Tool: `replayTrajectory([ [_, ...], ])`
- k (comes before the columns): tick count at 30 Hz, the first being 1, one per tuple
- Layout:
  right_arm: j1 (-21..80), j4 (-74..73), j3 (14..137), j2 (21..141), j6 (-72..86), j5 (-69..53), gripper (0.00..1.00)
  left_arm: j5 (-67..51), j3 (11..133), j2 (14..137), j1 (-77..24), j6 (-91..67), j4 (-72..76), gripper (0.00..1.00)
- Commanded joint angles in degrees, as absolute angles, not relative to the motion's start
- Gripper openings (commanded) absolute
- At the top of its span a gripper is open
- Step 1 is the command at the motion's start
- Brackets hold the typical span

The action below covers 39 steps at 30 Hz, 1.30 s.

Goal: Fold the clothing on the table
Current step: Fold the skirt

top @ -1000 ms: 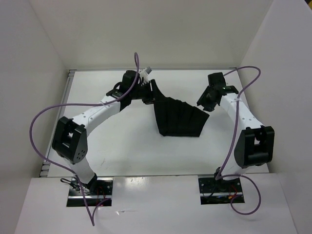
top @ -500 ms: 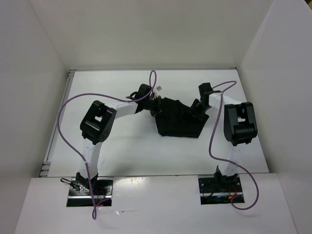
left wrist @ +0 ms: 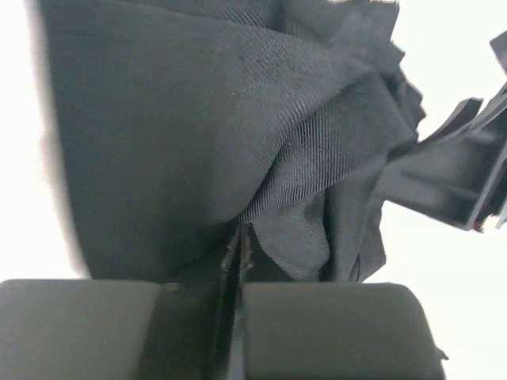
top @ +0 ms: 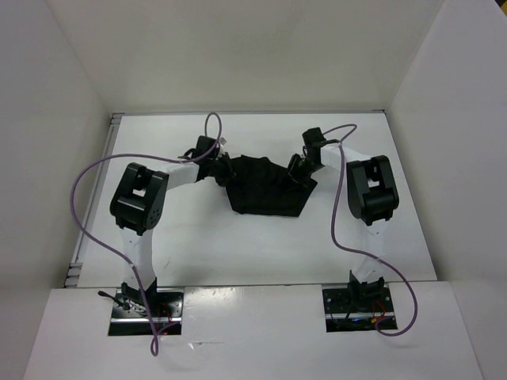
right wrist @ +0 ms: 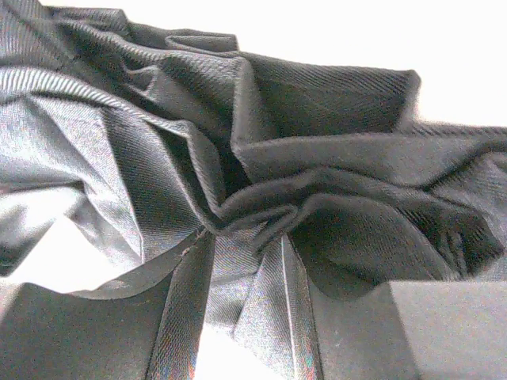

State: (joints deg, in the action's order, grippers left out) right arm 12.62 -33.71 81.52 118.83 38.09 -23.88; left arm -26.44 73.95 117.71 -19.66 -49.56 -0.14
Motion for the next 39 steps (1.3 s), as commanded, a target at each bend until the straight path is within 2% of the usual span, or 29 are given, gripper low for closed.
replayTrajectory([
  [1,13.71,-32.96,84.45,123.13,37.27,-22.68,0.45,-21.62,73.3,111.46,-17.58,-47.91,-1.49,0.13],
  [2,14.23,-33.74,85.94,123.13,36.57,-22.68,0.45,-21.62,72.78,110.14,-16.8,-47.9,-1.49,0.41],
  [5,14.24,-32.88,86.05,119.02,36.04,-22.15,0.45,-24.07,72.77,103.64,-16.79,-46.76,-0.36,0.87],
  [6,14.24,-32.09,85.44,116.65,35.51,-22.15,0.45,-25.47,72.16,99.79,-16.79,-46.24,0.52,0.93],
  [7,14.24,-31.38,84.21,114.11,35.51,-21.63,0.47,-27.14,71.46,97.67,-16.79,-45.36,1.83,0.95],
  [8,14.24,-30.77,83.59,108.69,34.2,-21.62,0.54,-28.29,70.67,93.12,-17.83,-45.35,3.59,0.98],
  [9,14.24,-30.76,82.19,103.67,33.67,-20.84,0.65,-28.3,68.58,88.81,-18.62,-44.48,3.6,1.0],
  [14,12.48,-30.76,73.07,90.55,33.66,-19.52,0.76,-24.97,55.75,74.92,-19.25,-47.01,0.98,1.0],
  [16,11.95,-31.38,68.32,84.66,34.18,-18.82,0.77,-22.51,47.95,70.34,-19.77,-48.16,-0.08,1.0],
  [21,9.67,-31.99,57.67,72.7,36.82,-18.28,0.77,-16.18,37.45,52.49,-19.78,-49.48,-4.65,1.0],
  [23,8.96,-31.99,52.93,67.25,37.61,-16.44,0.83,-15.03,35.69,47.93,-19.25,-50.01,-5.44,1.0],
  [27,7.73,-31.46,48.69,60.92,38.85,-17.05,0.85,-16.79,32.0,46.06,-17.93,-52.29,-5.45,1.0],
  [32,7.73,-31.46,46.59,59.77,38.85,-20.65,0.85,-19.15,26.38,44.04,-17.93,-57.47,-2.46,1.0],
  [39,9.31,-28.74,46.05,53.26,39.37,-21.37,0.89,-16.62,21.8,35.87,-17.93,-62.31,0.87,1.0],
])
